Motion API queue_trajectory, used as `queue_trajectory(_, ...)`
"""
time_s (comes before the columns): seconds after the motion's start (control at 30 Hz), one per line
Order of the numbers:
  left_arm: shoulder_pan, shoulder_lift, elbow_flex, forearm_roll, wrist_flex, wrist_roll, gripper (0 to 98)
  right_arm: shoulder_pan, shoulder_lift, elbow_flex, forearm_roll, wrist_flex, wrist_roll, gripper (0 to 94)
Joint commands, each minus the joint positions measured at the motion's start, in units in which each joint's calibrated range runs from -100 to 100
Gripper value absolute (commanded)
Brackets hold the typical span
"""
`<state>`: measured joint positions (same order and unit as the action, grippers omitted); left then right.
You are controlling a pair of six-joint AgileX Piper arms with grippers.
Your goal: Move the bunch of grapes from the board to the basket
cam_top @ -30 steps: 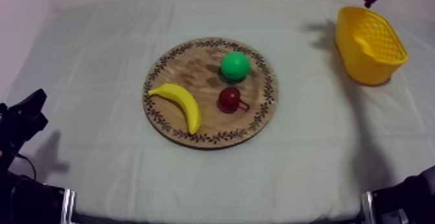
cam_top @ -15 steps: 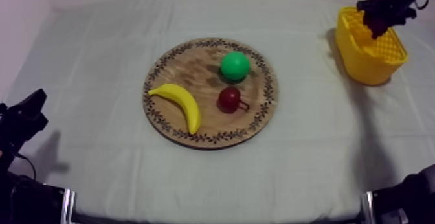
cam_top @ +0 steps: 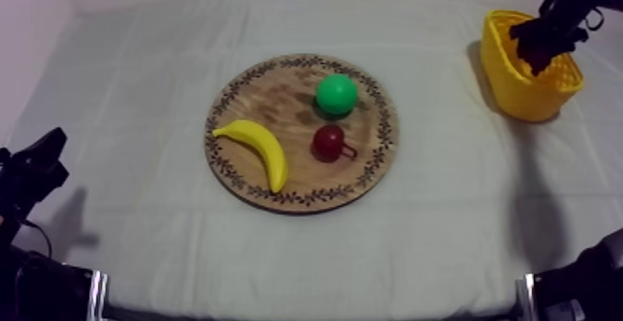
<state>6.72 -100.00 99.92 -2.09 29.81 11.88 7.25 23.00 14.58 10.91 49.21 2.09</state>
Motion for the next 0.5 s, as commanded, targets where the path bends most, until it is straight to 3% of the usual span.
queue_trajectory(0.0,-0.03,0.00,-0.03,0.02,0.02,0.01,0.1,-0.10,0.72,-0.46,-0.20,0.10,0.20,54.1)
queue_trajectory(0.27,-0.03,0.00,-0.03,0.02,0.02,0.01,0.1,-0.49,3.35,-1.79,0.27,-1.02,0.50,67.3)
queue_trajectory(0.47,-0.03,0.00,-0.03,0.02,0.02,0.01,0.1,0.03,3.61,-2.93,0.24,-1.61,0.41,66.9)
